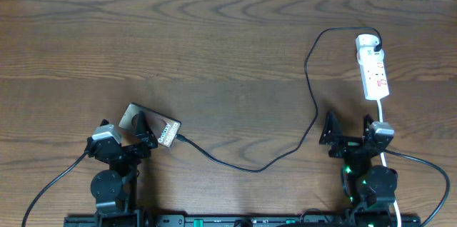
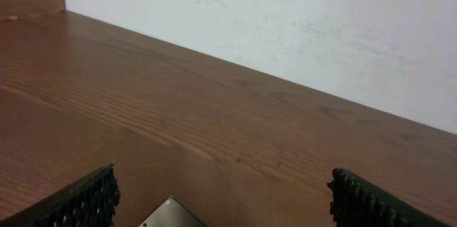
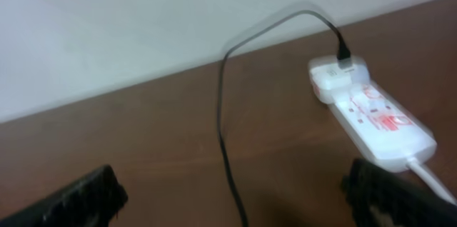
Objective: Plug charger to phone and switch on socket
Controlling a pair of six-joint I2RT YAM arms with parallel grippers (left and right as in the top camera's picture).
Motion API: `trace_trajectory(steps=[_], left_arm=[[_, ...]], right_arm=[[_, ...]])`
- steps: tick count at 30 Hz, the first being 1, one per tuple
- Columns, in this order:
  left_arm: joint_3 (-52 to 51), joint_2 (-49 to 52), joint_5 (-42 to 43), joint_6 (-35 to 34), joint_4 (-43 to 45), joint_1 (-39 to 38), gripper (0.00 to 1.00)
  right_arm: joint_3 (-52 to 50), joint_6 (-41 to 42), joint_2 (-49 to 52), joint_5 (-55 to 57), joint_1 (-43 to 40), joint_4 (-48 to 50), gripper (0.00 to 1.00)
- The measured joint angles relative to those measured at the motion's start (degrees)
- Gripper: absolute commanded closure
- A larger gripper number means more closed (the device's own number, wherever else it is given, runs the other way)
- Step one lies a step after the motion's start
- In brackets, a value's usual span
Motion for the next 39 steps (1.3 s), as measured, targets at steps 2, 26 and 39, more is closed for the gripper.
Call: trace_trajectory(steps=[2,26,39], left_arm=[[0.00,0.00,0.02,-0.04,0.00,0.00,0.08],[0.00,0.04,-0.02,-0.02,-0.02,0.00,0.08],[0.00,0.04,-0.02,-0.02,-0.02,0.00,0.08]], right_arm=[[-0.04,-1.68,-2.99,-0.92,-0.55,-2.67,0.01],[-0.04,-12.31,-6.10,-5.95,-1.01,-2.54,0.01],[-0.04,-12.46,-6.10,-5.95,-1.01,-2.54,0.01]])
